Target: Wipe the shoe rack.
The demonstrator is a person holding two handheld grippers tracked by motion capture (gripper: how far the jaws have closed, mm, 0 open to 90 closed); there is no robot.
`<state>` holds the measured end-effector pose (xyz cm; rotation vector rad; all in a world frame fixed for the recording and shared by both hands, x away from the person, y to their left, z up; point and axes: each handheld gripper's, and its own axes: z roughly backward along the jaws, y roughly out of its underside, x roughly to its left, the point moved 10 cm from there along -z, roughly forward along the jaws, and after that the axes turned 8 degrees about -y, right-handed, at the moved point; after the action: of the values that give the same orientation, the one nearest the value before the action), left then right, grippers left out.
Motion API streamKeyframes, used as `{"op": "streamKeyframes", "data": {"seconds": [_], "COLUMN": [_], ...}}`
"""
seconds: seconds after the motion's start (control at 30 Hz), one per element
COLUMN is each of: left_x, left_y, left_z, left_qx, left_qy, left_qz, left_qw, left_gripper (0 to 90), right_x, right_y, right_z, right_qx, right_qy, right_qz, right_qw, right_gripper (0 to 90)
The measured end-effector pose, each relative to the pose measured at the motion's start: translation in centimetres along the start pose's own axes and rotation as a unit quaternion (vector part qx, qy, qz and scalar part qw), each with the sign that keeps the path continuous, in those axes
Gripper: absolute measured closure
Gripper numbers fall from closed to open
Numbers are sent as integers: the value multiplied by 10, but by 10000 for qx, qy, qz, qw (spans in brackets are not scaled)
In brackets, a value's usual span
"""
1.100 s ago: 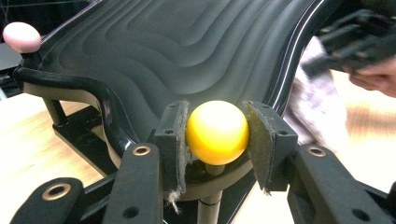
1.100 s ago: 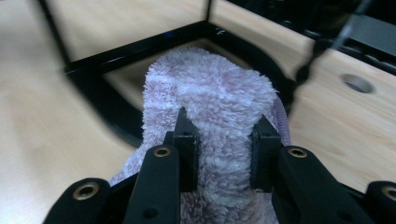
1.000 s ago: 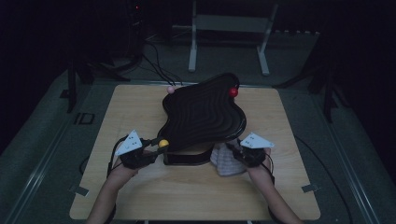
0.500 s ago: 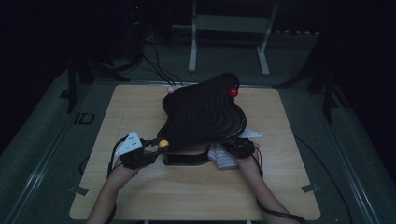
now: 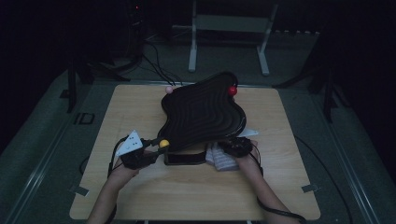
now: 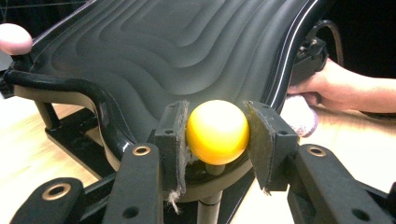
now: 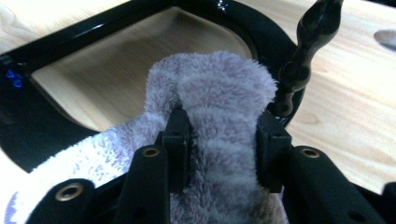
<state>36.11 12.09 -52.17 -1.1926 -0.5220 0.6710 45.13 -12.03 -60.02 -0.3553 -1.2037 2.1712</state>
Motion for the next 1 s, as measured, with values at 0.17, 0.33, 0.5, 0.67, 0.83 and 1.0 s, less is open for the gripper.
{"op": "streamKeyframes", "data": {"seconds": [0.17,0.33,0.5,0.67,0.83,1.0], "left_x": [0,0,0,-1,-1,0], "left_y": [0,0,0,0,0,1], "left_z": [0,0,0,0,0,0], "left_qx": [-3,-15,-23,-16,-10,-39], "left_qy": [0,1,-4,-15,-11,17], "left_qz": [-9,0,2,6,-3,17], "left_qw": [10000,10000,10000,10000,10000,10000], "left_gripper": [597,597,597,597,597,597], "right_x": [-6,-15,-8,14,26,9], "right_y": [-4,-7,1,8,9,5], "right_z": [-3,-6,-4,-1,0,1], "right_qx": [97,23,-98,-82,-8,16], "right_qy": [131,247,85,-17,-9,48], "right_qz": [-49,-355,-487,-287,-3,-167], "right_qw": [9999,9991,9987,9996,10000,9998], "right_gripper": [660,683,710,711,710,705]}}
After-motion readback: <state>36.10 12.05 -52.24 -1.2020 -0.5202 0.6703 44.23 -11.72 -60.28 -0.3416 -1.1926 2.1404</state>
